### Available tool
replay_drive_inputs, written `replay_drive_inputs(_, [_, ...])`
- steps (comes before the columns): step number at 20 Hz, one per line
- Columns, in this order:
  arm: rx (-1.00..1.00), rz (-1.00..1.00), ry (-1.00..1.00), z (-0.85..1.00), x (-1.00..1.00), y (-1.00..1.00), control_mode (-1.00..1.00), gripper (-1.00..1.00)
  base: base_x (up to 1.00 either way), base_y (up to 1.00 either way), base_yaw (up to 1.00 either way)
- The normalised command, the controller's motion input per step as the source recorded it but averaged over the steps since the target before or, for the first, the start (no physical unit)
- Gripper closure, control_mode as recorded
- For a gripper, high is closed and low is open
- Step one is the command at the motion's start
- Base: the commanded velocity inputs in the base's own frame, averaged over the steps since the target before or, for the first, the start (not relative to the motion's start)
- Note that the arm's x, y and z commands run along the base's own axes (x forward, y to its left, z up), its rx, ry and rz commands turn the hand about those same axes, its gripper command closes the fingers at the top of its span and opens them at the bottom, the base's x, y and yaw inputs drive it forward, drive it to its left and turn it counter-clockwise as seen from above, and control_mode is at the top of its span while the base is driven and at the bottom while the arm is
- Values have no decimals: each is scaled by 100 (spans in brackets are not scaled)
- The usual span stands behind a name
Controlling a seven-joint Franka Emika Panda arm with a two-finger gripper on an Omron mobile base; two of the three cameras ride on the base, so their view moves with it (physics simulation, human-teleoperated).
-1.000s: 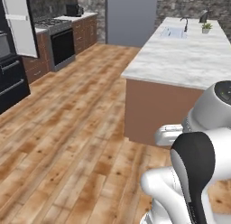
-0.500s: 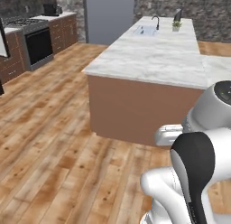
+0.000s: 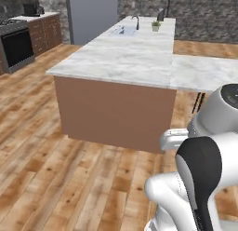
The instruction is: Gather the mushroom and lime from the fridge and place them on a tray on the dining counter. Then gather the chicken drumsticks from the fridge and place them on the other tray.
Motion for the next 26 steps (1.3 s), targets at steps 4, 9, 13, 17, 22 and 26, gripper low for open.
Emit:
replay_drive_inputs(4, [0, 0, 0, 0, 0, 0, 100, 100, 0, -100, -10])
replay_drive_inputs(9, [0, 0, 0, 0, 0, 0, 100, 100, 0, -100, -11])
replay_drive_inputs(13, [0, 0, 0, 0, 0, 0, 100, 100, 0, -100, -12])
replay_drive_inputs(17, [0, 0, 0, 0, 0, 0, 100, 100, 0, -100, -12])
replay_drive_inputs(22, [0, 0, 0, 0, 0, 0, 100, 100, 0, -100, -12])
replay_drive_inputs(26, [0, 0, 0, 0, 0, 0, 100, 100, 0, -100, -12])
